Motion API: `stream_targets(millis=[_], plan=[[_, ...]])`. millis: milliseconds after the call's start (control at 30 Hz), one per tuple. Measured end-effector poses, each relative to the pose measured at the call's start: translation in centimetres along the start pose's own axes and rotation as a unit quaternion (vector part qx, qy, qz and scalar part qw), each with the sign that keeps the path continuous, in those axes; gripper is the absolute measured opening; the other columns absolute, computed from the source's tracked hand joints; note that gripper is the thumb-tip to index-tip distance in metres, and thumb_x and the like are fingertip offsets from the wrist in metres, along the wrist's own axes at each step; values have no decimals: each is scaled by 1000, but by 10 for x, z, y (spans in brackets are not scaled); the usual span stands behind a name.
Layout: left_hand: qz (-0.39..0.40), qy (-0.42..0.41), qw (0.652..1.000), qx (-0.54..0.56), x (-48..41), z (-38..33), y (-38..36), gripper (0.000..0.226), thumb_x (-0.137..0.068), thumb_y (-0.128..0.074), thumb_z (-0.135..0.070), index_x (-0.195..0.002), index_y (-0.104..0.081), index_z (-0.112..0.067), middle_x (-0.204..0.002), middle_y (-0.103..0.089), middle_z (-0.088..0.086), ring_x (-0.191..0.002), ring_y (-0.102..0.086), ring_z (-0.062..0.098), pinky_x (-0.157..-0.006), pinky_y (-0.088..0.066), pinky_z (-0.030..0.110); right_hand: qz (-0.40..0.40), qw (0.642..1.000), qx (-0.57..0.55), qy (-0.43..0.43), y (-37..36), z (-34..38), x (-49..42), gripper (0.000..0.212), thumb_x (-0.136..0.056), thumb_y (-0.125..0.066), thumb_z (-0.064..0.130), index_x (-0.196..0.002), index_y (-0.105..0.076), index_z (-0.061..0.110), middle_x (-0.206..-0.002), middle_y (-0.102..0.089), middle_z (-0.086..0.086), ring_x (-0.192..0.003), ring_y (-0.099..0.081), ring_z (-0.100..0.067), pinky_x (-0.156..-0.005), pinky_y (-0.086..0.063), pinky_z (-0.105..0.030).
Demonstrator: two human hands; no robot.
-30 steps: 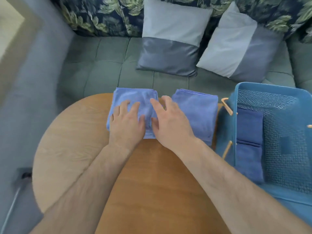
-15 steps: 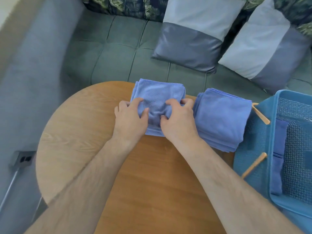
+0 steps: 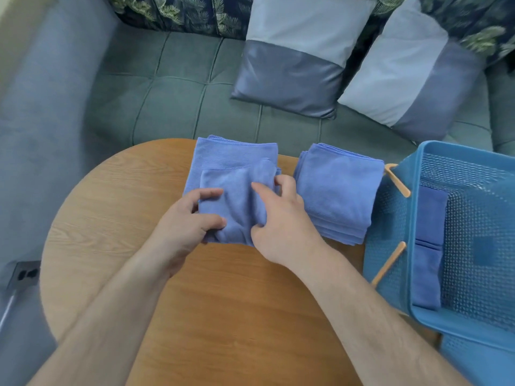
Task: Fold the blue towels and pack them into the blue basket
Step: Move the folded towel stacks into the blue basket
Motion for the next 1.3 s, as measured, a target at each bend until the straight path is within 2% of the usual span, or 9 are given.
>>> stream_targets(millis=[200, 467, 600, 700, 833, 1000, 1100, 1200, 1300], plan=[[27, -82, 996, -11, 32, -13, -54, 69, -78, -74, -1, -130, -58, -44, -122, -66, -1, -92, -70, 14, -67, -55, 20, -55, 998, 22, 38, 31, -36, 44, 73, -85, -61, 16, -152, -35, 17, -162, 0, -4, -129, -48, -34, -107, -42, -40], [108, -151, 982, -40, 59, -41, -161, 73, -70, -74, -20, -131, -53, -55, -137, -58, -12, -117, -64, 11, -97, -55, 43, -139, 988, 51, 40, 90, -126, 102, 83, -77, -72, 29, -152, -40, 17, -166, 24, 2, -138, -42, -36, -104, -46, -45], [134, -192, 970, -67, 68, -58, -223, 71, -71, -71, -20, -130, -53, -56, -137, -56, -13, -118, -63, 11, -96, -55, 42, -163, 984, 56, 36, 116, -173, 123, 75, -75, -76, 29, -146, -51, 25, -169, -6, -2, -114, -50, -32, -100, -46, -48], [129, -227, 960, -103, 69, -75, -261, 69, -72, -67, -17, -129, -53, -55, -122, -58, -18, -100, -61, 0, -84, -51, 29, -173, 985, 19, 5, 129, -202, 133, 72, -81, -74, 25, -148, -50, 27, -162, -24, -3, -122, -46, -30, -107, -42, -46], [134, -246, 948, -150, 74, -93, -299, 69, -81, -63, 2, -131, -57, -45, -121, -59, -19, -100, -56, -8, -83, -43, 20, -173, 981, -90, -15, 139, -218, 131, 64, -89, -70, 26, -149, -46, 26, -158, -24, 3, -136, -38, -26, -111, -39, -40], [148, -246, 952, -101, 83, -105, -304, 66, -78, -66, -8, -128, -59, -50, -125, -64, -15, -109, -64, 11, -88, -54, 31, -234, 967, -98, 11, 147, -229, 138, 65, -85, -64, 18, -147, -48, 31, -155, -28, 2, -123, -44, -29, -105, -44, -42], [187, -244, 951, -35, 88, -112, -308, 70, -85, -62, 14, -130, -62, -39, -125, -68, -10, -109, -68, 17, -83, -58, 26, -297, 942, -155, 11, 151, -237, 140, 56, -88, -58, 19, -140, -54, 37, -159, -23, 7, -127, -44, -21, -107, -43, -39], [218, -226, 948, 58, 88, -121, -314, 70, -83, -53, 21, -132, -62, -28, -125, -70, -2, -110, -69, 19, -79, -57, 26, -273, 896, -349, -22, 155, -249, 133, 44, -96, -61, 24, -134, -57, 46, -162, -16, 11, -133, -30, 18, -116, -32, -24], [230, -201, 945, 118, 88, -125, -319, 68, -80, -51, 21, -133, -61, -22, -125, -70, 2, -109, -70, 19, -78, -58, 27, -229, 830, -508, -6, 159, -256, 125, 46, -93, -65, 26, -135, -56, 42, -150, -48, 4, -136, -45, 1, -118, -37, -36]])
Point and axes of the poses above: each hand's wrist, its own x-axis away from the middle knuckle, its own y-axis out of the back of the hand, z = x × y, the point moved 2 cm from there along -x, towards the middle knuckle
